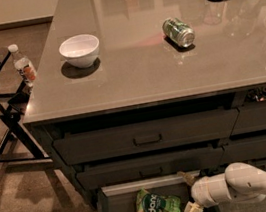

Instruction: Pick green rice chip bag from bottom drawer and place on counter

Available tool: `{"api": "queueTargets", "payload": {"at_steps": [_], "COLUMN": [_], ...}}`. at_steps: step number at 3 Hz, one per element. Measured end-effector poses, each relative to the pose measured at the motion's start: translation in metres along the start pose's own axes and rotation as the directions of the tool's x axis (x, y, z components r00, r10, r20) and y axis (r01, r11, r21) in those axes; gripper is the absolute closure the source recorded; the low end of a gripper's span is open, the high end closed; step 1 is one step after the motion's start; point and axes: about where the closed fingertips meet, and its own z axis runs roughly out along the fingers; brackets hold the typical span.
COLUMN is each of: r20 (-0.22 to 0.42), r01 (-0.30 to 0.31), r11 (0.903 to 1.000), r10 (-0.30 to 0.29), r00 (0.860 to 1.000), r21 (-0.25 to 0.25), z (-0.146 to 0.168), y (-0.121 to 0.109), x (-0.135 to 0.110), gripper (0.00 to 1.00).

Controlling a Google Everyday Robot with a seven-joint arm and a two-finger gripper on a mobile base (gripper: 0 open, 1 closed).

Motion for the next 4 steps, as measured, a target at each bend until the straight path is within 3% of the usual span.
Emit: {"api": "queueTargets", "payload": {"at_steps": [1, 2, 4], "r20": [-0.026, -0.026, -0.006], "r01": [-0.014, -0.014, -0.071], "r11": [0.9987, 0.9987, 0.9972], "r10": [0.012, 0.013, 0.071], "r00": [1.0, 1.0, 0.997], "r21": [-0.048, -0.048, -0.023], "z": [0.04, 0.04, 0.072], "y": [-0.007, -0.006, -0.001], "x": [0.034, 0.034, 0.057], "gripper": [0.0, 0.0, 0.0]}}
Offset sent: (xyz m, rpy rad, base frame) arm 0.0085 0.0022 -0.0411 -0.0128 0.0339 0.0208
